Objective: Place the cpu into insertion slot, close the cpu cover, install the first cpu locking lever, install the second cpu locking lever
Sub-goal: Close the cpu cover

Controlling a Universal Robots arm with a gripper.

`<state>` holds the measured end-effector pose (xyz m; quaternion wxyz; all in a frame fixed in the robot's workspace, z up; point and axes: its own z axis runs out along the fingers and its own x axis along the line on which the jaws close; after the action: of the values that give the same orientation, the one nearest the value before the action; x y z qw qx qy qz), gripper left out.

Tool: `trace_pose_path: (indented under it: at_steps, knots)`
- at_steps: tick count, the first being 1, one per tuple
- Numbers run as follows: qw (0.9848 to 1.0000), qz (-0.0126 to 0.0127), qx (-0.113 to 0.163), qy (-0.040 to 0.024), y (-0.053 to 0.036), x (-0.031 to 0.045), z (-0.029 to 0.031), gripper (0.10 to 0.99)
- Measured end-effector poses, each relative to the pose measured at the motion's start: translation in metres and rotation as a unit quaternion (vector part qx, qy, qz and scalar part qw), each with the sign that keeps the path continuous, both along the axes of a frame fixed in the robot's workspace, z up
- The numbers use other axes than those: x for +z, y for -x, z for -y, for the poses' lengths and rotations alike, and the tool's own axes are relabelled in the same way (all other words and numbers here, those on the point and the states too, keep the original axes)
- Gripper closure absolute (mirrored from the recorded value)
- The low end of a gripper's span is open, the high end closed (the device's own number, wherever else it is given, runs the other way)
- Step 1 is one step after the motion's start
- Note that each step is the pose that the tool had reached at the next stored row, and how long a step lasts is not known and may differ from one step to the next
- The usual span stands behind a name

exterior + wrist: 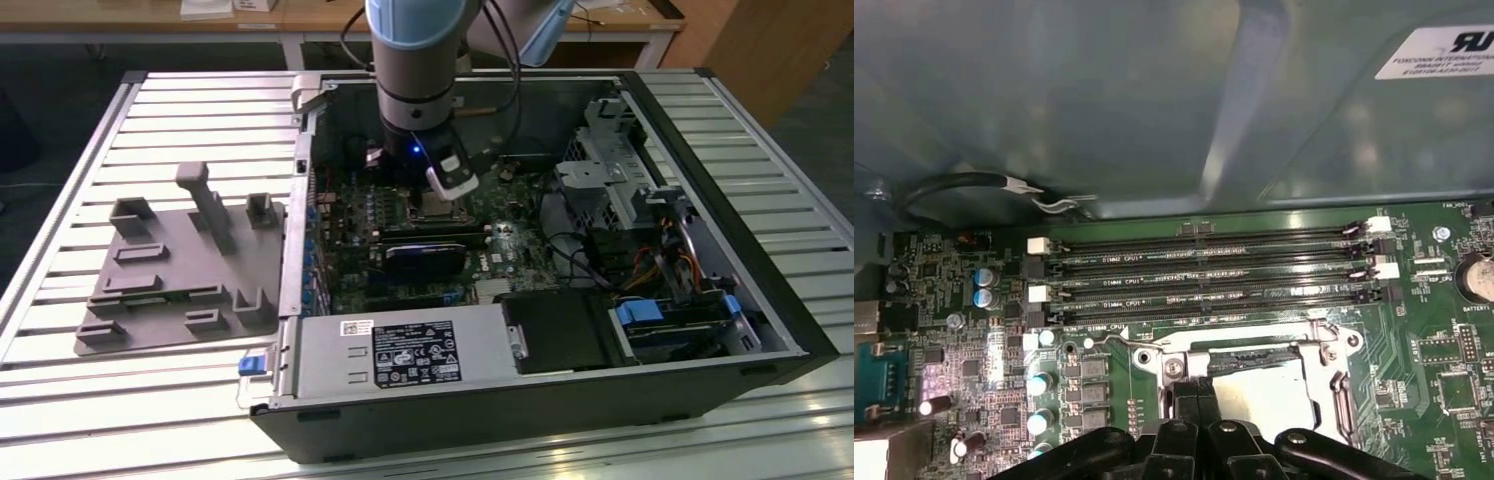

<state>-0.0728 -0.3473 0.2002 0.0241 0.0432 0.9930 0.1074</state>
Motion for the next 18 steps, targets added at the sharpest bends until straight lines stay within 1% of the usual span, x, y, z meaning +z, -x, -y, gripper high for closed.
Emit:
trace_pose_path:
  at_steps: [4, 7, 13, 18]
  knots:
    - [1.0000, 0.0000, 0.000, -0.0046, 0.0000, -0.0014, 0.0013, 0.984]
    - [1.0000, 0.0000, 0.000, -0.0061, 0.0000, -0.0019, 0.0020, 0.984]
    - [1.0000, -0.0001, 0.000, -0.0062, -0.0005, -0.0025, 0.0033, 0.984]
    - [1.0000, 0.0000, 0.000, -0.0071, -0.0036, -0.0026, 0.0033, 0.984]
